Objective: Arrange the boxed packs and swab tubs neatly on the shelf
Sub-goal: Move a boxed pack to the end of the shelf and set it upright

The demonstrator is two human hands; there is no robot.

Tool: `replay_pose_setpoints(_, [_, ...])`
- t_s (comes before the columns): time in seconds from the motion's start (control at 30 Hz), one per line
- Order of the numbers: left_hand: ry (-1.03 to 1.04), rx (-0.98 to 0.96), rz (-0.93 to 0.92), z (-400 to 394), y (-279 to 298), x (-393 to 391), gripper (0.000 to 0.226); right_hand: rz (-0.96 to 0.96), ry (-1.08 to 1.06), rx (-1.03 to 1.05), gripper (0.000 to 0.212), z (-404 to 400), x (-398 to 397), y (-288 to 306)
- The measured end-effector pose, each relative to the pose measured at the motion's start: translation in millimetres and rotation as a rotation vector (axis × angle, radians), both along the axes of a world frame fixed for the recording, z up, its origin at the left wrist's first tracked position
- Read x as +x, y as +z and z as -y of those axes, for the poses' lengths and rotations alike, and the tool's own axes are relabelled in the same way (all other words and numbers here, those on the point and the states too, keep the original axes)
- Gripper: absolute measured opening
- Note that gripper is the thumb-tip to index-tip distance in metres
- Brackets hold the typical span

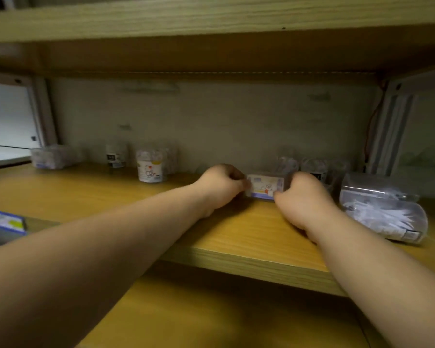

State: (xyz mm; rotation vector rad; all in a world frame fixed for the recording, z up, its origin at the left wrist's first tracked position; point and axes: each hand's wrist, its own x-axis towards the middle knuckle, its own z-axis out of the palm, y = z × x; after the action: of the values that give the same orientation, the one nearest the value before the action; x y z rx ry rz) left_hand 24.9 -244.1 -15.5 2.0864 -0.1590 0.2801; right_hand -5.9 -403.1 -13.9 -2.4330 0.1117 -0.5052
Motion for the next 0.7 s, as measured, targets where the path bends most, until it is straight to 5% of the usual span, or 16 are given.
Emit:
replay_pose_setpoints(0.3, [0.065,-0.216,-0.024,-98.0,11.7,-32.5,0.028,0.166,0.104,0.052,0.026,-102.2,-31.9,11.9])
replay_pose_setpoints(0.7, [0.214,-0.157,0.025,-462.7,-5.4,-37.2,0.016,0.095,0.353,0.256,0.032,-463.2,-11.3,1.8])
